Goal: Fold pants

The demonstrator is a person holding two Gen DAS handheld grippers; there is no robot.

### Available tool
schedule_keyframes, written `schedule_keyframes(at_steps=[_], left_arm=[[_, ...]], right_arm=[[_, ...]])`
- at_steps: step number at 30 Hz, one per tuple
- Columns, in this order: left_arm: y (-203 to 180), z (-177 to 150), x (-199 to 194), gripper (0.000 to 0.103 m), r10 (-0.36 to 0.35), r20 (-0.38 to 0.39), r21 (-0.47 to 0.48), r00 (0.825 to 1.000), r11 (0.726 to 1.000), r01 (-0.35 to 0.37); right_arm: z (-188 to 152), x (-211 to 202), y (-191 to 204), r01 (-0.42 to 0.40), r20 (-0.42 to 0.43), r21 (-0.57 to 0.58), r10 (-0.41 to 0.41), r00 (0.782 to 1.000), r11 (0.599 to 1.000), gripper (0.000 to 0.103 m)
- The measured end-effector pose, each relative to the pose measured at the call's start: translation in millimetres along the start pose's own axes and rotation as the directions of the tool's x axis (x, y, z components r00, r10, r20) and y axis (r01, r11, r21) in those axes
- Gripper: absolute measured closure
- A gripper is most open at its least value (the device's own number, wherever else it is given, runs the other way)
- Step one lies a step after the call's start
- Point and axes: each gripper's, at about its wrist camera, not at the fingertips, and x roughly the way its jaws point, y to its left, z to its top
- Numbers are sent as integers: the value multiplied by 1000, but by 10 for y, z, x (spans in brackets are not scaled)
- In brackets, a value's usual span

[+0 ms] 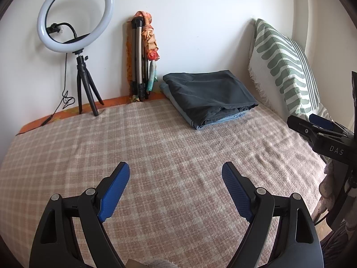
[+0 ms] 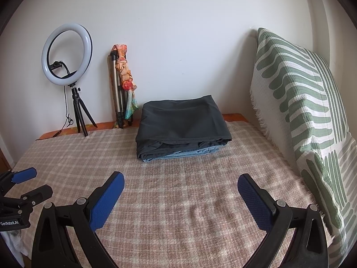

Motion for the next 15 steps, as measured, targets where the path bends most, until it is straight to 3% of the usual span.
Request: schedule_keyframes(at_steps=[6, 15], left_arm=[[-6, 14, 11, 9, 8, 3, -9, 1000, 1000, -8], [-45, 19, -5, 8, 7, 7, -4, 1000, 1000, -7]], right_arm=[[-10, 14, 21, -3, -7, 0, 3, 1000, 1000, 0], [-15, 8, 35, -4, -9, 3, 4, 1000, 1000, 0]])
